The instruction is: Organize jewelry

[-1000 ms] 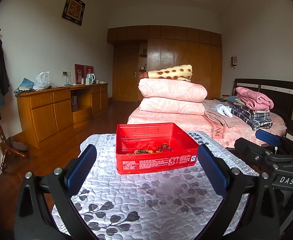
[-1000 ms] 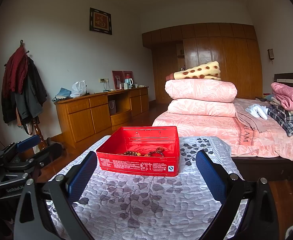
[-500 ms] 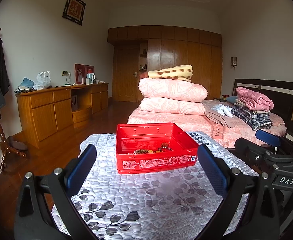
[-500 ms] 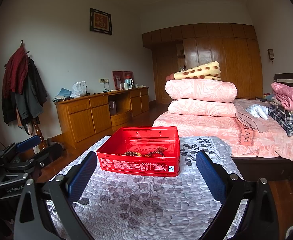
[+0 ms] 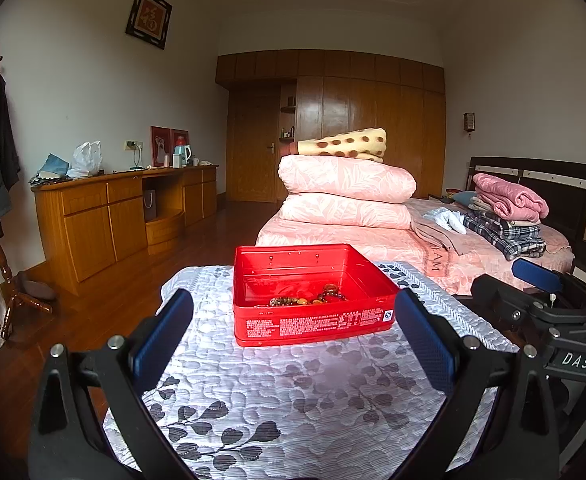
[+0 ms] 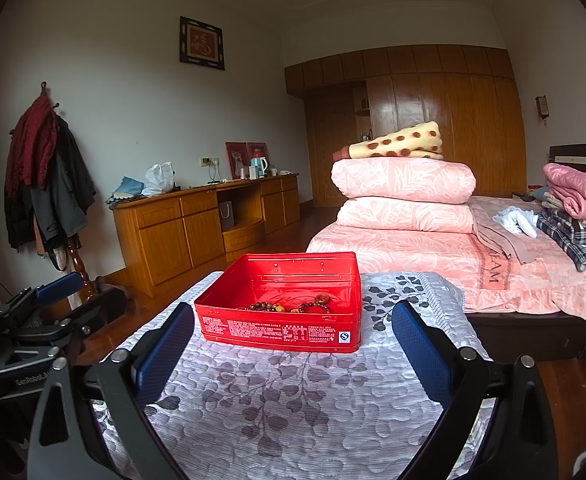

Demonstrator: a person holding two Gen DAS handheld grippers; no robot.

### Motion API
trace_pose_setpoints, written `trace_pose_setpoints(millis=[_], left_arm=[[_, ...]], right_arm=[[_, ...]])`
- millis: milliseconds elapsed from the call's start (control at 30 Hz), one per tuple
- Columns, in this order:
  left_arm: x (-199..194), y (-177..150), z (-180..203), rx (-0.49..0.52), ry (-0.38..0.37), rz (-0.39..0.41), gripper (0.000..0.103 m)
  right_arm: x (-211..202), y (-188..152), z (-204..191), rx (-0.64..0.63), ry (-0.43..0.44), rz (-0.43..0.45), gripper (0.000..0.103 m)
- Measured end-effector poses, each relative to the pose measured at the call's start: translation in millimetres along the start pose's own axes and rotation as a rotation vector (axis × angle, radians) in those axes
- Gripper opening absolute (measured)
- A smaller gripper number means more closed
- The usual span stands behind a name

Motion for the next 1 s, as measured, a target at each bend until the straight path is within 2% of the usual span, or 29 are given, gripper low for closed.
trace_pose_setpoints(millis=[1000], left_arm=[[1.5,-2.6,-1.0,-0.01,-0.006,-0.011,0.098]], right_arm=[[1.0,-2.3,-4.9,0.002,0.0,-0.004,0.097]])
Point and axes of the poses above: each gripper's, at about its wrist camera, not at the fingertips, and x roughly the way its jaws point, z to its right, y to its top, the point moved 10 cm from there along x, roughly the way its jaws point, and after that the axes turned 4 degrees about y, right-handed, at the moved point
